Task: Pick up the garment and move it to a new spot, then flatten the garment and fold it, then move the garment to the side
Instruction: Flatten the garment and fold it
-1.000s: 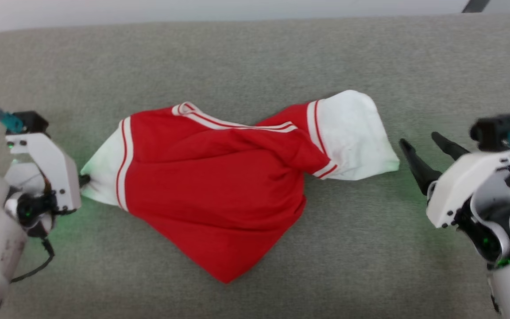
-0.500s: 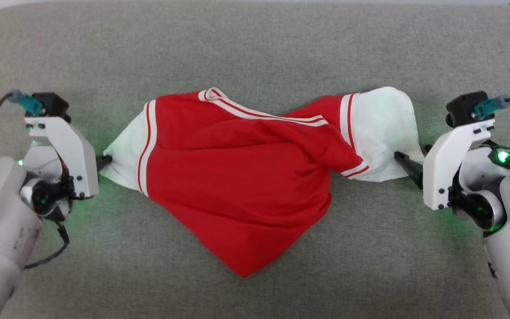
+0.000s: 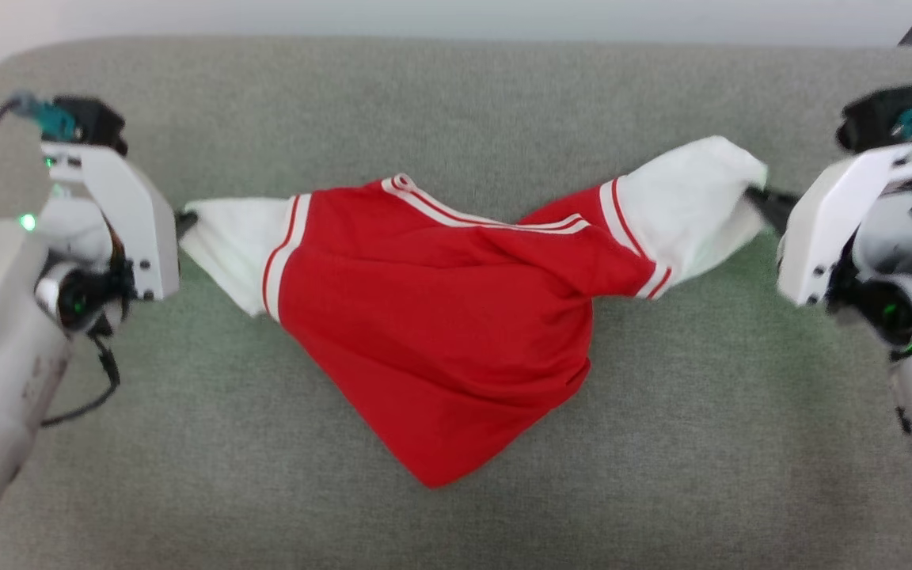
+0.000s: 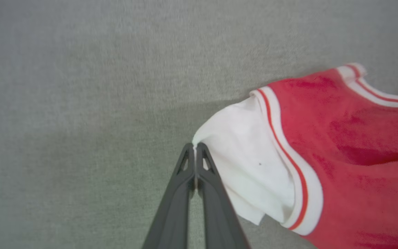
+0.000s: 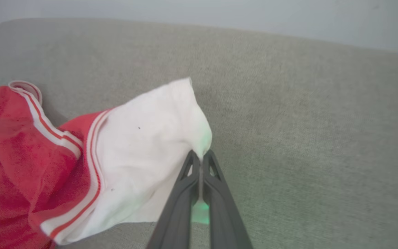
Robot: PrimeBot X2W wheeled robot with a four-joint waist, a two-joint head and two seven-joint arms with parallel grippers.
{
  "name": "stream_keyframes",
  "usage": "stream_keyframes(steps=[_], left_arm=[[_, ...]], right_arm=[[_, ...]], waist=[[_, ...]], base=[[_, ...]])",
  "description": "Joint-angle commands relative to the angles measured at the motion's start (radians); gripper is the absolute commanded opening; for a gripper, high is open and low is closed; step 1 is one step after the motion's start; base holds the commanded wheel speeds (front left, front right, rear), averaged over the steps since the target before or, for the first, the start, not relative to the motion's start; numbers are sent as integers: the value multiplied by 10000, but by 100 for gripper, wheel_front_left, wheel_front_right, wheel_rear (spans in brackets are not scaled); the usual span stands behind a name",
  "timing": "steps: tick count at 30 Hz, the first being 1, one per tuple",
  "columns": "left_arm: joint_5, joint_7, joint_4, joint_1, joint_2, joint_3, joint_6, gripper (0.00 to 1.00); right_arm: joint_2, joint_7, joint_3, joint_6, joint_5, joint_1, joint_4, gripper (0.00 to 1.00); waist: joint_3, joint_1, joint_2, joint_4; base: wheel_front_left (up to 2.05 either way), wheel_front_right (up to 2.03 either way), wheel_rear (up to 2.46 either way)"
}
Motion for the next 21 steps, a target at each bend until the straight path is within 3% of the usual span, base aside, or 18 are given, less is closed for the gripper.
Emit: stream_keyframes(steps=[1, 9, 21], left_arm=[[127, -44, -47, -172, 30, -66, 20, 0], [625, -183, -248, -1587, 72, -268, 19, 0], [1201, -1371, 98, -3423, 82, -278, 21, 0]], right_arm=[[-74, -124, -119, -14, 75, -150, -52, 0], [-341, -963, -206, -15, -7, -1258, -84, 0], [-401, -2720, -4, -15, -160, -3177, 1131, 0]], waist=[[-495, 0, 0, 25], [-1559, 0, 0, 1], [-2651, 0, 0, -131]], base=[[0, 0, 0], [0, 0, 0], [0, 0, 0]])
